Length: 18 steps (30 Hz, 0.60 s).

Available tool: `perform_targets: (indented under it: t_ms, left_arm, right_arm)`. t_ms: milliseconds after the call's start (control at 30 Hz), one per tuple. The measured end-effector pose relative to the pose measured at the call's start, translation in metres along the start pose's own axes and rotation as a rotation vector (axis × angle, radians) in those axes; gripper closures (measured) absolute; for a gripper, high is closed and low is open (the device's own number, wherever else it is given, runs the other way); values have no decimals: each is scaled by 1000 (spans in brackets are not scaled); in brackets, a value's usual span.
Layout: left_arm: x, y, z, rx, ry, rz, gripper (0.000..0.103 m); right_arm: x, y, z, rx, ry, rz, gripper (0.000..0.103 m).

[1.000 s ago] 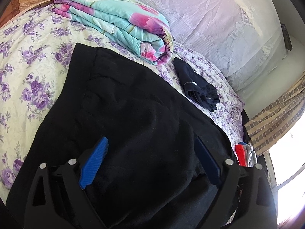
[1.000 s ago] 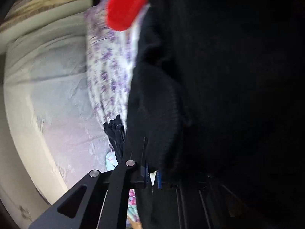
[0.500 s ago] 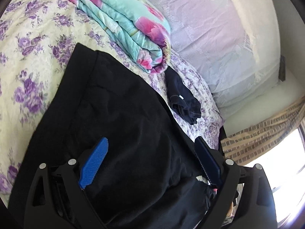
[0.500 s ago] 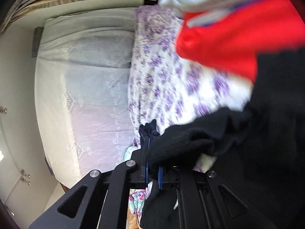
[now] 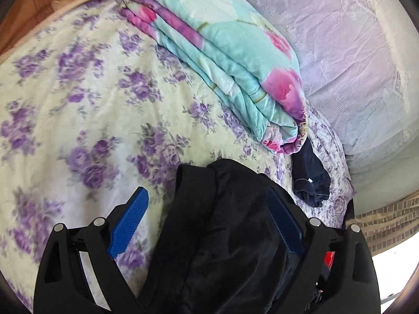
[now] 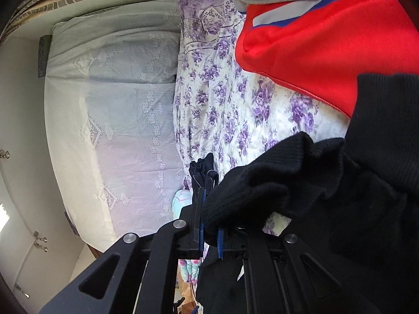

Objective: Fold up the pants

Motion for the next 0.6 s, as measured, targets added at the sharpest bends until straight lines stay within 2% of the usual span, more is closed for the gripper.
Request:
perform_targets:
  t_ms: [67, 100, 200, 267, 400, 467, 600]
  left_arm:
    - [1, -12, -3, -20, -8, -12, 18]
    - [2, -18, -3, -28, -14, -10, 29]
    - [5, -24, -4, -42, -22, 10, 50]
    - [3, -26, -3, -45, -35, -5, 64]
    - [-4, -19, -3, -27, 10, 32, 71]
    - [-5, -10, -4, -2, 23, 48, 84]
    - [3, 19, -7, 45, 35, 120, 89]
  right_arm:
    - [-2, 0, 0, -5, 4, 5, 96]
    - [-3, 0, 0, -8, 8, 7, 96]
    - [-7, 1, 0, -13, 26, 23, 96]
    - [-8, -2, -2, -17, 26, 36, 96]
    - [-7, -3, -4, -23, 27, 45, 96]
    - [-11, -5, -8, -26, 41, 52, 96]
    - [-32, -11, -26, -40, 86, 52, 96]
Point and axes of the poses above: each gripper's, at about its wrist camera, not at the fingertips, and y roughly against the way its jaws point, x to its right, z to its underside, the point moved 10 cm from there along -y, roughly the way its jaws point, and after that the axes turned 4 degrees about -y, right-handed, at the moved point
